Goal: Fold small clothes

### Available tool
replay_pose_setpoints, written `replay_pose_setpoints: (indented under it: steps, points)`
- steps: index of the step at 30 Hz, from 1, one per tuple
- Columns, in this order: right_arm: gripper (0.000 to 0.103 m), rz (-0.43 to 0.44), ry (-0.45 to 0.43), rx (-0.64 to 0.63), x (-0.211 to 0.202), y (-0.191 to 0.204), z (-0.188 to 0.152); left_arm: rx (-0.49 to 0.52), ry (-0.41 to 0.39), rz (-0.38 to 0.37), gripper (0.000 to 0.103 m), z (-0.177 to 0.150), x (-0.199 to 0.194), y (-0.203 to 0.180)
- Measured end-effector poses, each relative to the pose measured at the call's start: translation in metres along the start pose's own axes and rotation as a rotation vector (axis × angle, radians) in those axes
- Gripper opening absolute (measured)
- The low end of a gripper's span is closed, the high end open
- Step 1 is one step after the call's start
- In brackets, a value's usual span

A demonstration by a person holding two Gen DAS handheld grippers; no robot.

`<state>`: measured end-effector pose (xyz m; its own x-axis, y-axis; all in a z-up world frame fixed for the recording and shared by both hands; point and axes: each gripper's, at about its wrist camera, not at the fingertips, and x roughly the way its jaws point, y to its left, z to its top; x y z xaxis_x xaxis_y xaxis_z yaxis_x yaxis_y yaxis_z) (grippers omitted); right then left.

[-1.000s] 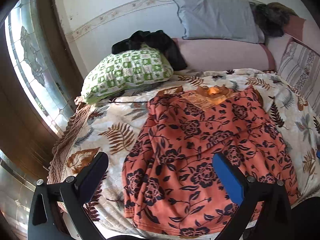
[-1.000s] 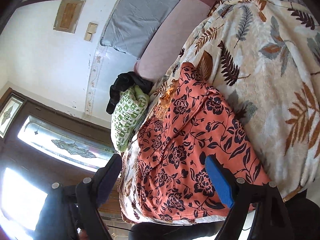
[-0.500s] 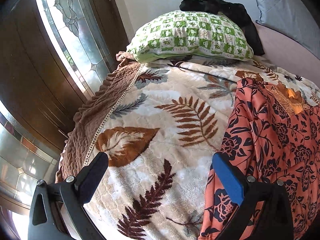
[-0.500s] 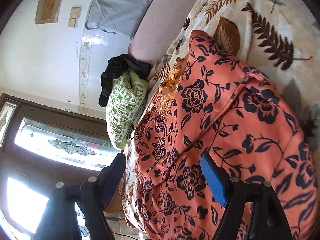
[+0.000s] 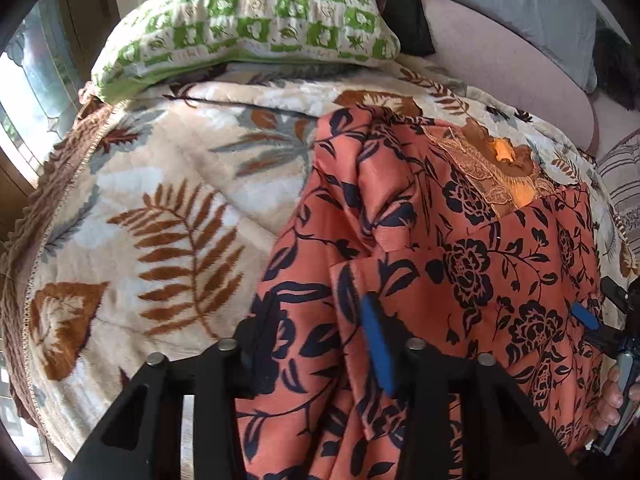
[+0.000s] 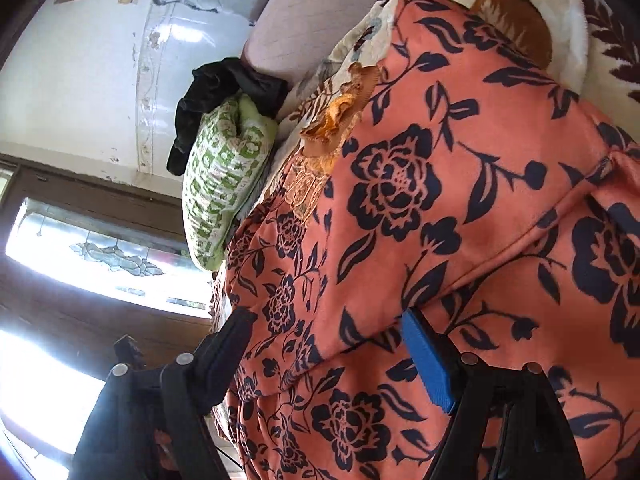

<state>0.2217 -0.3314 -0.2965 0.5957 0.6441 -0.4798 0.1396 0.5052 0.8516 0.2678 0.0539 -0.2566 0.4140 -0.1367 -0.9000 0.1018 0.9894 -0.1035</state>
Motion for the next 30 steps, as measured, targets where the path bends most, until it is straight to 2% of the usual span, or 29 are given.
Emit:
replay_pose_setpoints:
  steps: [1,4,6,8,11,13,14,15,17,19,20,21,23,27,28,29,30]
  points:
    - [0.079,0.010,-0.009,0.017,-0.001,-0.005,0.006,0.006,0.017,-0.024,0.035,0.002,0.007,-0.005]
    - [0.079,0.024,-0.038,0.066,-0.002,-0.016,0.025,0.059,0.009,-0.019,0.024,0.006,0.015,-0.021]
    - [0.079,-0.020,-0.059,0.046,-0.004,-0.017,0.039,0.074,0.002,-0.026,0.012,0.009,0.017,-0.025]
    - [0.080,-0.091,-0.084,0.003,-0.007,-0.016,0.050,0.058,-0.006,-0.035,0.011,0.012,0.014,-0.025]
    - [0.080,-0.095,-0.111,0.016,-0.016,-0.024,0.064,0.055,-0.050,-0.067,0.008,0.019,0.002,-0.027]
    - [0.080,-0.086,-0.145,0.047,-0.026,-0.030,0.070,0.053,-0.086,-0.052,0.008,0.022,-0.007,-0.030]
    - [0.080,-0.084,-0.165,0.054,-0.032,-0.031,0.072,0.048,-0.085,-0.028,0.018,0.022,-0.007,-0.031]
    - [0.080,-0.083,-0.194,0.053,-0.039,-0.030,0.074,0.044,-0.071,-0.008,0.042,0.023,-0.004,-0.032]
    - [0.080,-0.093,-0.273,0.046,-0.058,-0.027,0.077,0.041,-0.059,0.034,0.067,0.020,0.004,-0.033]
    - [0.080,-0.140,-0.344,0.033,-0.073,-0.025,0.080,0.086,-0.032,0.049,0.066,0.015,0.014,-0.039]
    - [0.080,-0.169,-0.360,0.021,-0.077,-0.025,0.082,0.109,-0.018,0.052,0.053,0.013,0.017,-0.042]
    - [0.080,-0.195,-0.357,0.010,-0.077,-0.026,0.085,0.123,-0.006,0.057,0.035,0.011,0.019,-0.045]
    - [0.080,-0.235,-0.334,-0.009,-0.070,-0.028,0.092,0.130,0.010,0.048,0.021,0.010,0.020,-0.048]
    - [0.080,-0.292,-0.244,-0.048,-0.040,-0.032,0.107,0.169,-0.017,0.028,0.015,0.013,0.006,-0.056]
    - [0.075,-0.305,-0.213,-0.067,-0.029,-0.033,0.107,0.179,-0.020,0.031,0.015,0.015,0.002,-0.058]
    - [0.060,-0.333,-0.191,-0.095,-0.019,-0.032,0.107,0.189,-0.024,0.034,0.014,0.017,-0.002,-0.060]
    - [0.026,-0.387,-0.172,-0.128,-0.011,-0.030,0.107,0.202,-0.029,0.033,0.014,0.019,-0.007,-0.062]
